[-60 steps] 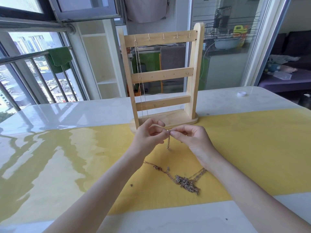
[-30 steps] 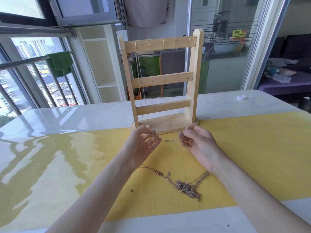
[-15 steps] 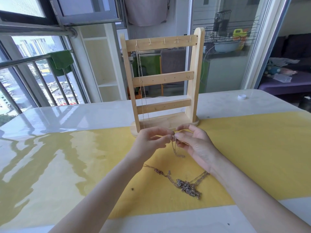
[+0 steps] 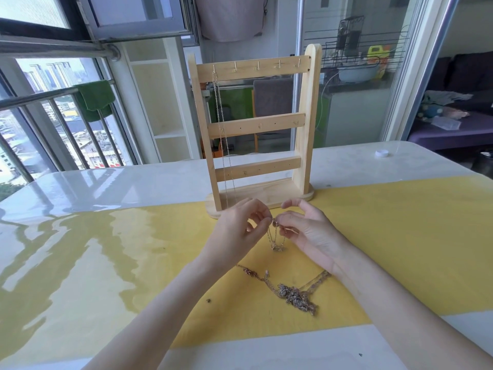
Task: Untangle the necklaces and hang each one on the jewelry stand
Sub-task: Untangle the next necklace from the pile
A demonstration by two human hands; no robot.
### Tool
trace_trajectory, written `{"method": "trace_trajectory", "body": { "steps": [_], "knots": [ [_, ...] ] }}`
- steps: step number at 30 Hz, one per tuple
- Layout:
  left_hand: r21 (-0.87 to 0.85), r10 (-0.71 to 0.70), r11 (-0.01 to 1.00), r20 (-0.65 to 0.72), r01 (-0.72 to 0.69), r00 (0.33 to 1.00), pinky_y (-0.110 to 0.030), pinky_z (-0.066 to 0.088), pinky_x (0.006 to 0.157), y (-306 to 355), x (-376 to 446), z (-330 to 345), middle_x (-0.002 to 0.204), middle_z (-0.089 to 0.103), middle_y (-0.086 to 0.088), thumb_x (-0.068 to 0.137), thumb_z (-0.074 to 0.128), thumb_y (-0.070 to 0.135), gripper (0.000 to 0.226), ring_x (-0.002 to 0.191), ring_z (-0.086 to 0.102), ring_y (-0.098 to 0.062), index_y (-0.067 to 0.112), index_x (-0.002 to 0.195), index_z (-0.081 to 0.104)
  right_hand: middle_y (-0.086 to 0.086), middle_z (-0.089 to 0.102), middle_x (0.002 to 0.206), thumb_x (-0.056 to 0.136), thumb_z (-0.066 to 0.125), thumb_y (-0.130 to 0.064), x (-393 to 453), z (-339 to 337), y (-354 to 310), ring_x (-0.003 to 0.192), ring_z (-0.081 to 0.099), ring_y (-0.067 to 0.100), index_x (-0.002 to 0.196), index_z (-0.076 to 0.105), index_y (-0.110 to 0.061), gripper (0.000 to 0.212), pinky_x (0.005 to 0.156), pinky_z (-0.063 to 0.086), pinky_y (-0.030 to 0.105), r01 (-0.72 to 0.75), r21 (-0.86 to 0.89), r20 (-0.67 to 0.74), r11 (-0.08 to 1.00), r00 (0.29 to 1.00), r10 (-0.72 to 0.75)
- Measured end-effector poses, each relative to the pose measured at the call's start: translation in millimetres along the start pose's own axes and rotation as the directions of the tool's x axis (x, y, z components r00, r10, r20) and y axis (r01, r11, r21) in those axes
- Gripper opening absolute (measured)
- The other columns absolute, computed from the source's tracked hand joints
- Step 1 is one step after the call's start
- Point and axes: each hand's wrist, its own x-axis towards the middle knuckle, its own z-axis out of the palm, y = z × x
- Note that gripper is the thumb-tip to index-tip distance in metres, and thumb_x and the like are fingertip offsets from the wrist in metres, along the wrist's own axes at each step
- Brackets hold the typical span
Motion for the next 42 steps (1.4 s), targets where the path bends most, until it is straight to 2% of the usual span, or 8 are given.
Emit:
{"method": "trace_trajectory", "body": {
  "steps": [3, 6, 11, 14, 16, 19, 25, 42],
  "knots": [
    [0.004, 0.003, 1.000, 0.000, -0.003, 1.000, -0.015, 0.049, 0.067, 0, -1, 3, 0.082, 0.058, 0.007, 0.092, 0.055, 0.006, 0.010, 0.082, 0.056, -0.004, 0.013, 0.085, 0.056, 0.009, 0.061, 0.065, 0.083, 0.056, 0.014, 2, -4, -2, 0.059, 0.051, 0.013, 0.092, 0.053, -0.009, 0.025, 0.056, 0.043, 0.021, -0.055, 0.110, -0.085, 0.992, 0.994, 0.065],
    [-0.312, -0.251, 0.916, 0.046, 0.252, 0.967, -0.018, 0.052, 0.070, 5, 2, 2, 0.078, 0.061, 0.005, 0.096, 0.048, 0.004, 0.018, 0.074, 0.059, 0.001, 0.012, 0.081, 0.056, 0.010, 0.059, 0.066, 0.086, 0.052, 0.011, 3, -9, -4, 0.059, 0.049, 0.016, 0.086, 0.052, -0.010, 0.020, 0.049, 0.044, 0.021, -0.077, 0.263, -0.139, 0.962, 0.983, 0.117],
    [-0.883, -0.548, 0.187, 0.270, 0.431, 0.792, -0.031, 0.048, 0.090, 10, 11, -13, 0.069, 0.064, -0.001, 0.094, 0.041, 0.006, 0.024, 0.078, 0.065, -0.014, 0.010, 0.074, 0.054, 0.008, 0.057, 0.066, 0.088, 0.049, 0.007, 5, -14, -5, 0.057, 0.051, 0.017, 0.082, 0.052, -0.010, 0.019, 0.051, 0.046, 0.022, -0.087, 0.346, -0.133, 0.934, 0.981, 0.140],
    [-0.933, -0.497, -0.038, 0.329, 0.359, 0.803, -0.032, 0.046, 0.094, 8, 9, -19, 0.054, 0.051, 0.002, 0.086, 0.045, 0.011, 0.013, 0.059, 0.058, -0.013, 0.012, 0.073, 0.048, 0.008, 0.057, 0.065, 0.088, 0.050, 0.008, 4, -11, -5, 0.056, 0.052, 0.016, 0.081, 0.051, -0.010, 0.019, 0.050, 0.047, 0.021, -0.069, 0.360, -0.141, 0.931, 0.982, 0.127],
    [-0.933, -0.477, -0.094, 0.348, 0.347, 0.807, -0.024, 0.052, 0.071, 5, 8, -20, 0.051, 0.038, 0.005, 0.082, 0.049, 0.013, 0.009, 0.045, 0.043, -0.008, 0.014, 0.074, 0.045, 0.008, 0.057, 0.066, 0.088, 0.050, 0.007, 4, -11, -6, 0.056, 0.053, 0.016, 0.080, 0.051, -0.009, 0.019, 0.049, 0.046, 0.020, -0.042, 0.398, -0.160, 0.916, 0.980, 0.115],
    [-0.885, -0.507, 0.091, 0.353, 0.456, 0.786, -0.016, 0.036, 0.045, 2, 7, -17, 0.055, 0.026, 0.007, 0.089, 0.047, 0.010, 0.018, 0.043, 0.026, -0.007, 0.017, 0.074, 0.040, 0.007, 0.059, 0.064, 0.088, 0.050, 0.005, 4, -11, -7, 0.058, 0.056, 0.017, 0.080, 0.050, -0.010, 0.017, 0.049, 0.046, 0.020, -0.016, 0.436, -0.159, 0.900, 0.983, 0.095],
    [-0.546, -0.467, 0.595, 0.362, 0.590, 0.807, -0.018, 0.038, 0.047, 10, 2, -10, 0.068, 0.051, 0.006, 0.093, 0.057, 0.022, 0.007, 0.057, 0.047, -0.010, 0.016, 0.097, 0.058, 0.004, 0.060, 0.067, 0.088, 0.053, 0.003, 3, -3, -6, 0.049, 0.047, 0.011, 0.086, 0.053, -0.012, 0.015, 0.044, 0.037, 0.018, -0.023, 0.315, -0.088, 0.949, 0.995, 0.053],
    [-0.385, -0.568, 0.717, 0.162, 0.582, 0.807, -0.016, 0.043, 0.069, 10, 5, -7, 0.087, 0.072, -0.006, 0.083, 0.072, 0.025, 0.006, 0.080, 0.059, -0.010, 0.021, 0.078, 0.073, -0.005, 0.064, 0.076, 0.080, 0.071, -0.003, -4, 9, 2, 0.076, 0.056, 0.006, 0.095, 0.058, -0.017, 0.024, 0.069, 0.045, 0.012, 0.208, -0.395, -0.004, 0.895, 0.974, -0.228]
  ]
}}
